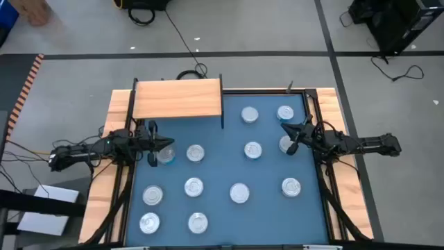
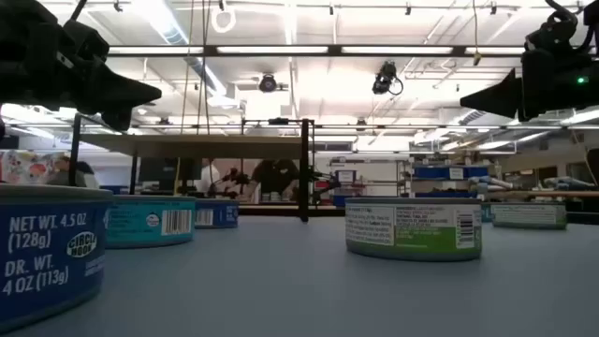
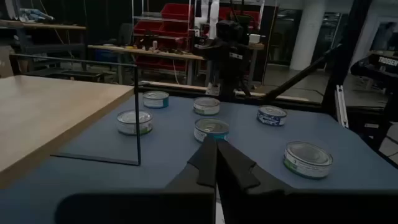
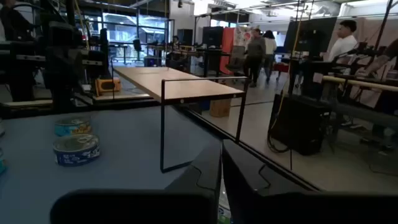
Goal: Stack canned seafood by type on shelf
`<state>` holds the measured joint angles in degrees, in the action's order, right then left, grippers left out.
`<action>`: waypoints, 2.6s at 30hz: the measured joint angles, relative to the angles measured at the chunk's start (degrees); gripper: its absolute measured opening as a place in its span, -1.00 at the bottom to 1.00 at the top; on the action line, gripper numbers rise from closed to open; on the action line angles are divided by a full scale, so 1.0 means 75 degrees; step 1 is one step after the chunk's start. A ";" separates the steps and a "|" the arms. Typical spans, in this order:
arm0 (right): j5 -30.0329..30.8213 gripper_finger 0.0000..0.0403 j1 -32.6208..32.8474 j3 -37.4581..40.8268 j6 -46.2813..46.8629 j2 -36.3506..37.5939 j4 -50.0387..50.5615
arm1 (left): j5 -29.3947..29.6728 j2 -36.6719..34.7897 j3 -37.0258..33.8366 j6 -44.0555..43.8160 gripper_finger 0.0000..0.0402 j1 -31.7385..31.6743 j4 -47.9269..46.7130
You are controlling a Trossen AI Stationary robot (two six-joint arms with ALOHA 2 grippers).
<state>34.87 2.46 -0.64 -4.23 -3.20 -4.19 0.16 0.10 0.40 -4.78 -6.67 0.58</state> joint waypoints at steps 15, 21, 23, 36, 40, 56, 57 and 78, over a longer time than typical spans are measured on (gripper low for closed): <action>0.0000 -0.87 0.0000 0.0000 0.0000 -0.0003 0.0000 | 0.0000 0.0001 0.0000 -0.0001 -0.98 0.0001 0.0000; 0.0001 -0.87 0.0000 0.0002 0.0000 -0.0001 0.0000 | 0.0000 0.0000 0.0000 0.0000 -0.98 0.0001 0.0002; 0.0000 -0.87 0.0000 0.0000 0.0000 0.0000 0.0000 | 0.0000 0.0003 0.0000 -0.0001 -0.98 0.0001 0.0001; 0.0001 -0.87 -0.0003 0.0001 0.0000 0.0000 0.0000 | 0.0000 0.0003 0.0000 -0.0002 -0.98 -0.0001 0.0000; 0.0001 -0.87 -0.0003 0.0001 0.0000 -0.0001 0.0000 | 0.0000 0.0001 0.0000 0.0000 -0.98 -0.0001 0.0001; 0.0003 -0.87 -0.0003 0.0002 0.0000 -0.0003 0.0000 | 0.0000 0.0003 0.0000 0.0000 -0.98 0.0000 0.0002; 0.0000 -0.87 0.0000 0.0001 0.0000 -0.0003 0.0000 | 0.0000 0.0002 0.0000 -0.0001 -0.98 0.0001 0.0000; 0.0002 -0.87 0.0000 0.0002 0.0000 -0.0003 0.0000 | 0.0017 0.0194 0.0000 0.0003 -0.98 -0.0001 0.1294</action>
<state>34.89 2.46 -0.63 -4.23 -3.22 -4.19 0.30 1.55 0.40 -4.75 -6.67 10.28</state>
